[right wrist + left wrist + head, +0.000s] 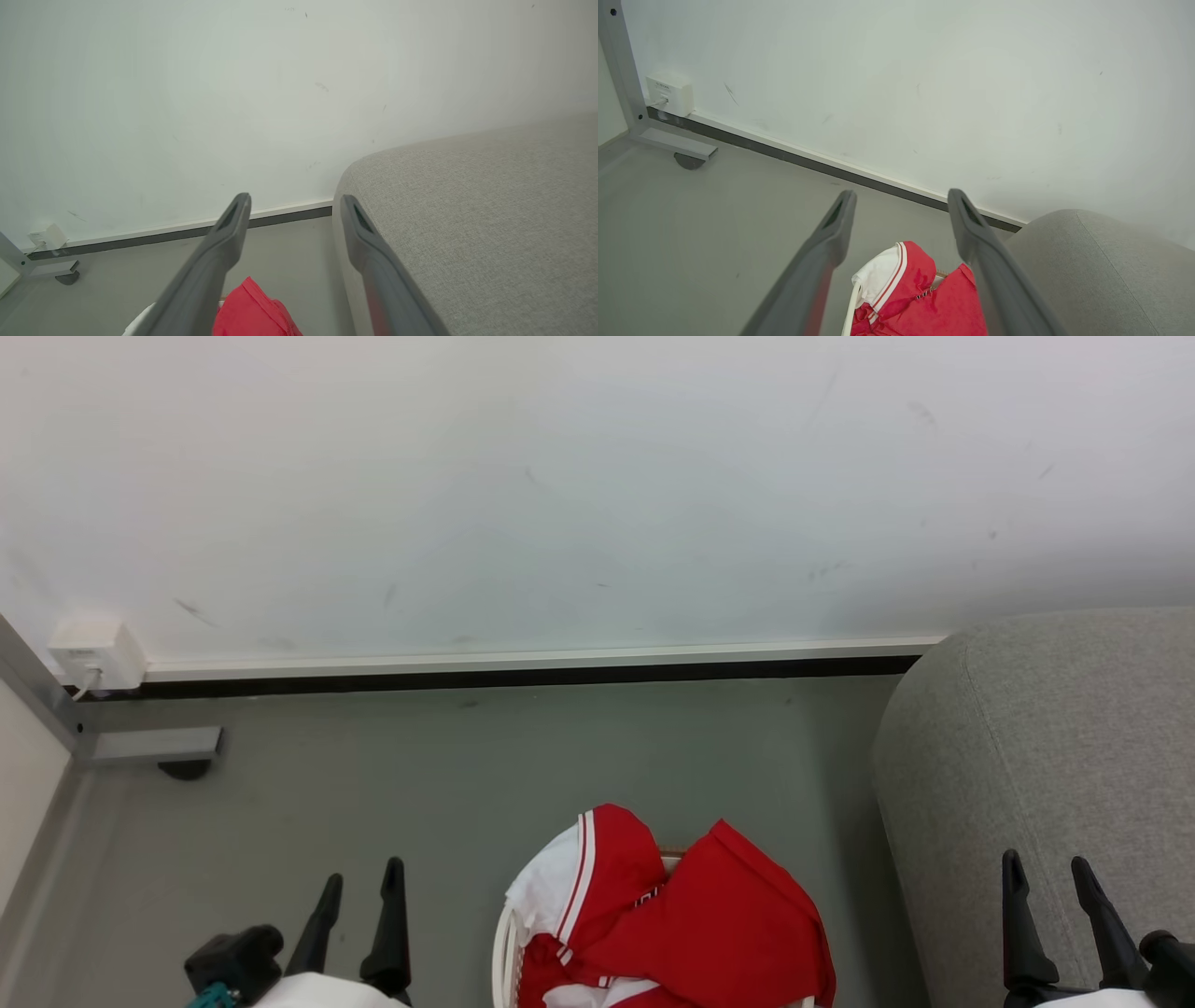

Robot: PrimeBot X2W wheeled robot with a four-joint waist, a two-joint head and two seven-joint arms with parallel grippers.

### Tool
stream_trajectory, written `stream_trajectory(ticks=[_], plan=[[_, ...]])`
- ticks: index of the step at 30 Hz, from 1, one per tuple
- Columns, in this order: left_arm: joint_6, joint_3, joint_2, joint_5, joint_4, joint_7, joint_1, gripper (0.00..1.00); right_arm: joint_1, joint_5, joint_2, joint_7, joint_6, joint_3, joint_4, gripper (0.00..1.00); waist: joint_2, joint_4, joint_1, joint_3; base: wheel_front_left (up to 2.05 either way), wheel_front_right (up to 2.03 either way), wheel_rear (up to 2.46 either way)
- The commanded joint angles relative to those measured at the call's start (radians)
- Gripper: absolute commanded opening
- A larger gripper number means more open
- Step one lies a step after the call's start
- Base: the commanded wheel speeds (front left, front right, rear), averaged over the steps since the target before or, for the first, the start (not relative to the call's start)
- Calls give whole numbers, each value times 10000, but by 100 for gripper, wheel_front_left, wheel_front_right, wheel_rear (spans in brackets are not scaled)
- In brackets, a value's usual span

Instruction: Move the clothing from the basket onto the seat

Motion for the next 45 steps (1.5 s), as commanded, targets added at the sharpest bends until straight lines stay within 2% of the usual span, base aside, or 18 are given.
stream_trajectory(ticks=[1,18,23,32,45], plan=[[4,9,88,275,0,-61,-59,100,-6,-164,-83,-74,-15,2,-7,100,0,4,0,2,0,0,0],[52,-94,97,1550,155,-435,-3,100,58,-1157,-91,-413,-18,90,230,100,0,12,0,9,0,0,0],[70,-149,100,1814,197,-493,-26,100,51,-1006,-94,-504,-19,66,298,100,0,-2,0,31,0,0,0],[107,-214,99,2333,373,-653,-25,100,88,-1409,-89,-680,-21,114,413,100,0,-12,0,45,0,0,0],[24,-208,98,2191,427,-637,-39,100,101,-1247,-88,-655,-21,142,442,100,0,5,0,64,0,0,0]])
